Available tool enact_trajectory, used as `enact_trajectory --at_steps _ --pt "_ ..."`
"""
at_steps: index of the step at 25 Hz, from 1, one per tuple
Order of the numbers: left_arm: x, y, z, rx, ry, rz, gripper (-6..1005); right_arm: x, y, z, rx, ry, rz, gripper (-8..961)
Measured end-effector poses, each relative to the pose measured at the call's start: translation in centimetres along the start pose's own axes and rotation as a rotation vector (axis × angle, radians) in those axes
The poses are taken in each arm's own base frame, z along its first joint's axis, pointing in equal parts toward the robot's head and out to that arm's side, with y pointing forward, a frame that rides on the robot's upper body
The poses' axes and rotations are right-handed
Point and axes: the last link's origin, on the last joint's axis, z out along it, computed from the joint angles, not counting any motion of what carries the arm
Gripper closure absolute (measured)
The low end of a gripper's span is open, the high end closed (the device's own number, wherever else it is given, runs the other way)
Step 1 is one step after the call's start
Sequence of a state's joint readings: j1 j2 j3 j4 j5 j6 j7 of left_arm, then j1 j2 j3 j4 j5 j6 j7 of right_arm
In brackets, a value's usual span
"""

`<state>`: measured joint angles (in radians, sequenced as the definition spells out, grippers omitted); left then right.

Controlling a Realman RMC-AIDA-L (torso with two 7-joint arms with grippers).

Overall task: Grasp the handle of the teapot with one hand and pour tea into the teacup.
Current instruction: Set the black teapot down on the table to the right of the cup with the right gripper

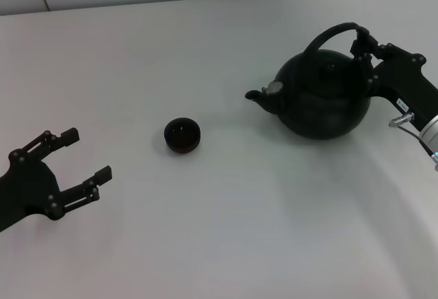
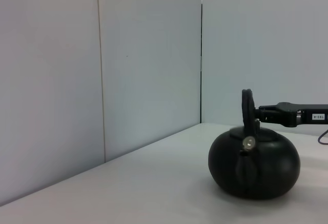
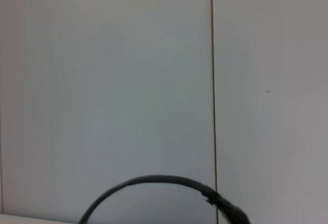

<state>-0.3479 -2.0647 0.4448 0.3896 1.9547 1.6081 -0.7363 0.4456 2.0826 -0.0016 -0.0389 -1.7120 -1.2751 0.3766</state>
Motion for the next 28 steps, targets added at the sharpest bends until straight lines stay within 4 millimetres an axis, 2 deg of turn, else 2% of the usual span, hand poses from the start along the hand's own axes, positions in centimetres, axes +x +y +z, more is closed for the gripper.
enact_trajectory --at_steps 4,11,23,28 --pt "0.0 0.0 -0.1 0.001 0.000 0.000 135 0.1 -0.1 -0.2 0.006 0.005 -0.002 785" --pt "0.0 -0.1 -0.1 0.005 0.003 0.000 136 0.0 -0.7 -1.0 0.032 -0.015 -0.003 607" --pt "0.1 0.0 -0.2 0.007 0.014 -0.001 136 0.0 -0.7 -1.2 0.030 -0.022 -0.001 230" --pt "0.1 0.1 -0.2 0.000 0.012 -0.002 135 -0.2 -0.4 -2.6 0.013 -0.063 0.007 237"
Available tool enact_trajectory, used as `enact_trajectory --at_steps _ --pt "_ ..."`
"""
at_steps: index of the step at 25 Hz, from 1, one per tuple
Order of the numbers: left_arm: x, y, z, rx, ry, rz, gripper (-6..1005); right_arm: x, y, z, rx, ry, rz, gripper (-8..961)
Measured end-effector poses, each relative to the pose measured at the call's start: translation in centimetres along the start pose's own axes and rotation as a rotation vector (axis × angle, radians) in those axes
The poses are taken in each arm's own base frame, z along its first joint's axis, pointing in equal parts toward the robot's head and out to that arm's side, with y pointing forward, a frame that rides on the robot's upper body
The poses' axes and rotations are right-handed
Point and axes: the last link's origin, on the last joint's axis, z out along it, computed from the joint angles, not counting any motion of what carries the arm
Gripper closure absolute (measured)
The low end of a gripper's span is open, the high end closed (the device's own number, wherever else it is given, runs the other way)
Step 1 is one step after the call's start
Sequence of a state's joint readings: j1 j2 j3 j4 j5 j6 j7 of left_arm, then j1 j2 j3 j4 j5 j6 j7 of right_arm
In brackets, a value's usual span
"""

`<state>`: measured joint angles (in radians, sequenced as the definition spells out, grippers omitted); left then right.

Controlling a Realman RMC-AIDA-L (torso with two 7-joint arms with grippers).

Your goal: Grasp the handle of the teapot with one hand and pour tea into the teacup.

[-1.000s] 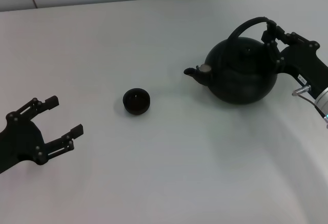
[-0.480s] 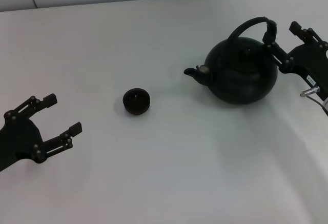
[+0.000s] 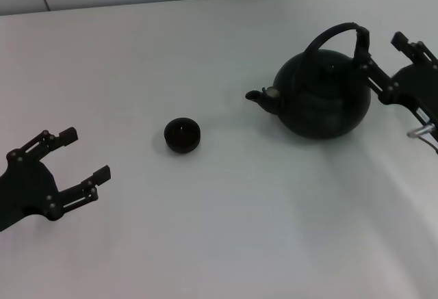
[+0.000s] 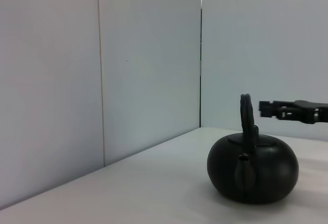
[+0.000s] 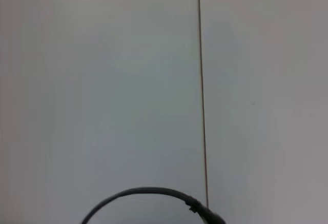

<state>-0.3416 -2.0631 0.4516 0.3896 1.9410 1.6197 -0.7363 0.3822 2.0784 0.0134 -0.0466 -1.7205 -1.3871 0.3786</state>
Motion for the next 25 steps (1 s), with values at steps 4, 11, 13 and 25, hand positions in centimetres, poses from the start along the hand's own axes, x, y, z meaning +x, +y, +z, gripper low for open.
enact_trajectory --at_steps 4,11,13,25 --pt "-0.1 0.1 -0.1 -0.007 -0.003 -0.001 135 -0.6 0.6 -2.4 -0.024 -0.074 0.028 238" --pt "-0.1 0.2 -0.1 -0.012 -0.005 0.000 136 -0.8 0.8 -5.0 -0.050 -0.105 0.133 238" --pt "-0.1 0.1 -0.1 -0.012 -0.005 0.000 136 -0.5 0.7 -5.1 -0.045 -0.089 0.133 238" --pt "0.0 0.6 0.2 -0.069 -0.019 0.010 135 -1.7 1.9 -4.1 -0.483 0.071 0.135 237"
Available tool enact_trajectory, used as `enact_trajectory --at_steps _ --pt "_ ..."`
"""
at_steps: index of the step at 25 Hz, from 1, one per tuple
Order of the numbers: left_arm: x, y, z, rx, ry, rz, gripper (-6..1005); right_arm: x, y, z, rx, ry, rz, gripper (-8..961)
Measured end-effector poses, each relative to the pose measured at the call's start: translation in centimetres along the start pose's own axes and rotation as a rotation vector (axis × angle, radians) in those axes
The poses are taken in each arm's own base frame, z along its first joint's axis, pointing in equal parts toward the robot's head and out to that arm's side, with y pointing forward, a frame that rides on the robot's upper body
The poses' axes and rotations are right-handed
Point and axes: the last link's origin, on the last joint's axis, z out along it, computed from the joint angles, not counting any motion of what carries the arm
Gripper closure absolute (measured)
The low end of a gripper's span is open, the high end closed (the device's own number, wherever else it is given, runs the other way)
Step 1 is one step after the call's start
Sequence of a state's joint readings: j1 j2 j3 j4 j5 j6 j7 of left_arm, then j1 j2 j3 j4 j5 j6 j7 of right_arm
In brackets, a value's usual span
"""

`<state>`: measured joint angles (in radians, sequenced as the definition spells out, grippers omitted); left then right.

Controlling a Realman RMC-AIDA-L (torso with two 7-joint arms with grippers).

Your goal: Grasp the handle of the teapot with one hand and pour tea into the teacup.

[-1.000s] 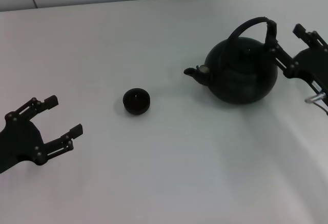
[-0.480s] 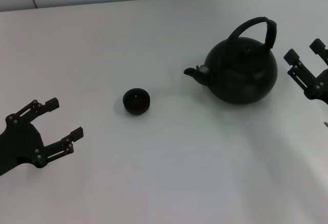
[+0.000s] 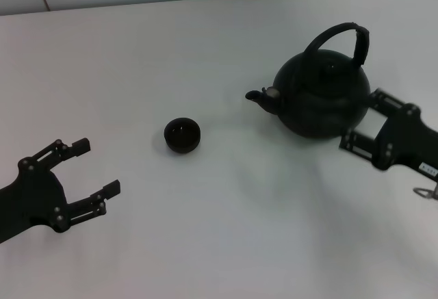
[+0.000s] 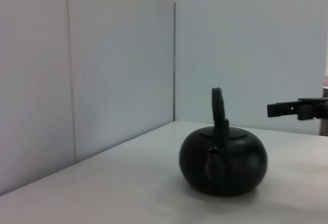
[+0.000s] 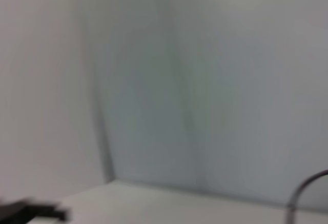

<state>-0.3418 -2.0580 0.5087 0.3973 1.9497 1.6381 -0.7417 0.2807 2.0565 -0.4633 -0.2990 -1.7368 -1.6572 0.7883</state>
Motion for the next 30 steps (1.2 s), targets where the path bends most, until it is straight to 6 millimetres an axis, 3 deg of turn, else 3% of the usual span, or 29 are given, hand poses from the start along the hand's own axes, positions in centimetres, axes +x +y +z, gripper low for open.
enact_trajectory --at_steps 3,13,30 --pt "0.1 0.0 0.1 -0.016 -0.004 0.003 135 -0.7 -0.2 0.1 -0.136 0.100 -0.024 237" --pt "1.8 -1.3 0.3 -0.175 -0.061 0.017 135 -2.0 -1.9 0.1 -0.273 0.322 -0.093 238" --pt "2.2 -1.4 1.0 -0.260 -0.123 0.035 135 -2.5 -2.3 0.5 -0.308 0.353 -0.107 237"
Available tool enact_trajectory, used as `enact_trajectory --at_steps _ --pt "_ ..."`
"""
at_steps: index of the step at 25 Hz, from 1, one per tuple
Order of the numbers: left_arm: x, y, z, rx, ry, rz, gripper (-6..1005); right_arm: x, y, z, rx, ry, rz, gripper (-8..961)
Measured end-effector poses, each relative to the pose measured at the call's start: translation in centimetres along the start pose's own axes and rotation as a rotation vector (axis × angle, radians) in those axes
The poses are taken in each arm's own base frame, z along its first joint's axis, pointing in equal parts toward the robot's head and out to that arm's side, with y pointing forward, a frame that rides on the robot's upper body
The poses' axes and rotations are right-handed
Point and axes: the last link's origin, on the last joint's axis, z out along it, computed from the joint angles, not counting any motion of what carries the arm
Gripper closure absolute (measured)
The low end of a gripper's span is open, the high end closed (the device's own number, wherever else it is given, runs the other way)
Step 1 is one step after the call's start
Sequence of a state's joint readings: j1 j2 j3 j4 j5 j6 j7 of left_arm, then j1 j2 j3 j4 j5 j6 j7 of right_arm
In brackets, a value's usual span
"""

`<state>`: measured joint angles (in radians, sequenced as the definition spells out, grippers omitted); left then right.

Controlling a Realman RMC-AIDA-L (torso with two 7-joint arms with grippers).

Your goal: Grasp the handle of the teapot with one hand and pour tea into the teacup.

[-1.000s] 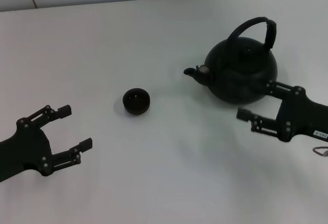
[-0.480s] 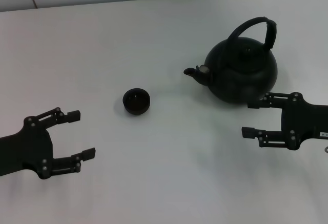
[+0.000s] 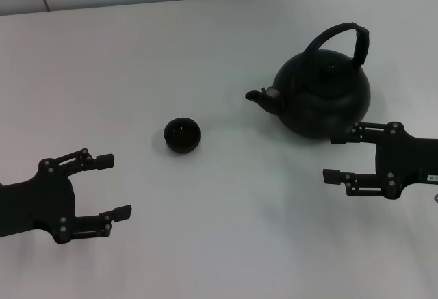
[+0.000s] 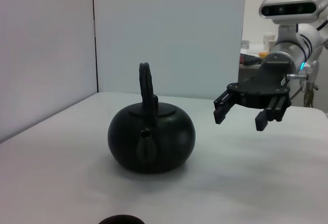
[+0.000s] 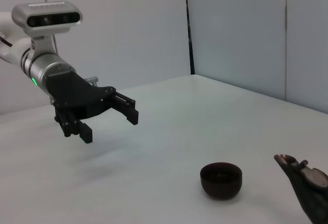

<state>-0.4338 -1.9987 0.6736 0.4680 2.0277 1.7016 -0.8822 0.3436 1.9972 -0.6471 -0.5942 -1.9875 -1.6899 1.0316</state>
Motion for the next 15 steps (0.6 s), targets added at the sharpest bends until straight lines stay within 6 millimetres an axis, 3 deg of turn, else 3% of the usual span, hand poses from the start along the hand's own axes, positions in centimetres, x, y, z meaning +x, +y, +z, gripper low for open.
enact_trajectory --at_steps 15 --pt "0.07 0.04 -0.38 0.000 0.002 0.003 135 0.33 0.23 0.14 -0.011 0.018 0.005 237"
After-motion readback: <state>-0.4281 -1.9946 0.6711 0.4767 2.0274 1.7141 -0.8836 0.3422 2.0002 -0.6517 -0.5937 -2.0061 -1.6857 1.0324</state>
